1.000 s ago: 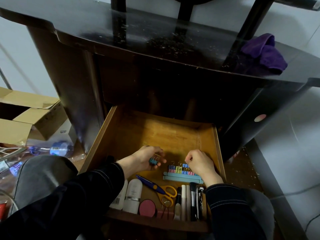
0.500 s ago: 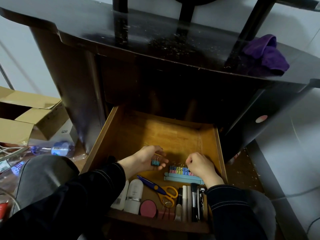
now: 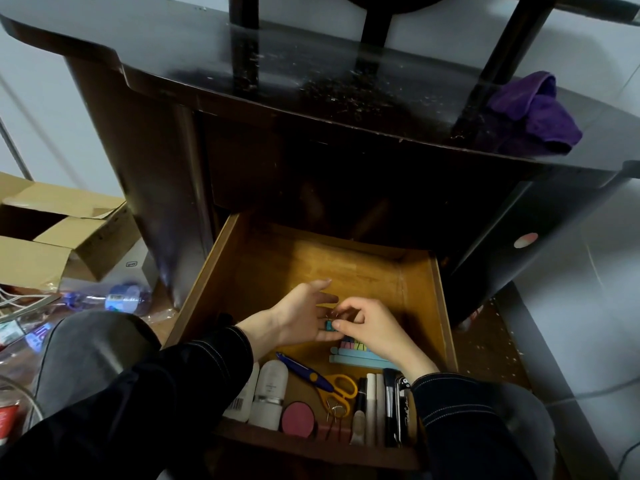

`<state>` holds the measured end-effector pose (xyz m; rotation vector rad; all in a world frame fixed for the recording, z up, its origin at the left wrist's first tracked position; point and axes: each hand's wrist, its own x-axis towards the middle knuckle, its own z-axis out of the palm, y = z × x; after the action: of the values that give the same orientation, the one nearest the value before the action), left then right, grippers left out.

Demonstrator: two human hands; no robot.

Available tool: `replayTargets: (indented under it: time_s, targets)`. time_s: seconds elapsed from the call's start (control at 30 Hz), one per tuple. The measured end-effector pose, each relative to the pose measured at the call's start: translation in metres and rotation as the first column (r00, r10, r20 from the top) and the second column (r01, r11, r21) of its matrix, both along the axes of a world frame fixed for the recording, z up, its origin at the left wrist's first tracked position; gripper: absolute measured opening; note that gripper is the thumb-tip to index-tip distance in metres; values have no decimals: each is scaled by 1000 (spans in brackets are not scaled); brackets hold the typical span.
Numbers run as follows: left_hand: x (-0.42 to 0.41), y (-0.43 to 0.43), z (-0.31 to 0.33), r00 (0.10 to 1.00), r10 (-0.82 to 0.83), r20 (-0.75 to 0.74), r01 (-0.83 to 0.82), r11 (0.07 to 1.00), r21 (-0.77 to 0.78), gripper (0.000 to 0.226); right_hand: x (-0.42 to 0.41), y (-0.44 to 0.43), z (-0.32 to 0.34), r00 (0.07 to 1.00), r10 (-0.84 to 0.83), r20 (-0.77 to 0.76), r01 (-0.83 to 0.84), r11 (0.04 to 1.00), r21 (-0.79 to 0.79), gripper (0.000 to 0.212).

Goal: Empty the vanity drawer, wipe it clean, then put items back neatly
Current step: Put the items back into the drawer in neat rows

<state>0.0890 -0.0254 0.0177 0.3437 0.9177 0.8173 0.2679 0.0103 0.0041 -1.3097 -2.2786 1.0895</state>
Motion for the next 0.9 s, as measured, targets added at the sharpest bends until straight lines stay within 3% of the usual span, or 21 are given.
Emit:
replayTargets:
  time_s: [0.13,0.23,0.3,0.37,0.5,0.67,0.77,0.9]
  targets:
    - [0,0,1,1000,1,7,-1,1000,10,64,1,1,4,999,-16,-38,15,1000,-17,8]
    - [2,0,-4,990,0,-139,2,1000,18,55,7,6,10,990,-136,-42,137,991,5,8]
    - [1,1,-11,958,-1,-287,5,1000,14,52,16,13,11,964,-257,67,248,962,115,5]
    - [2,1,-17,923,-27,-383,32,999,6,48,25,17,14,922,-307,236,255,940,225,5]
    - [9,-1,-22,855,-102,-509,123,992,8,43,36,21,21,851,-270,450,133,940,314,8]
    - [14,-5,-23,803,-145,-578,188,982,15,47,37,25,30,624,-140,769,-207,919,336,5]
    - [14,-7,-20,800,-140,-583,190,981,25,48,35,33,32,527,-54,848,-307,918,249,12]
    - [14,-9,-19,816,-152,-558,207,978,36,50,36,38,29,493,9,870,-333,926,180,15]
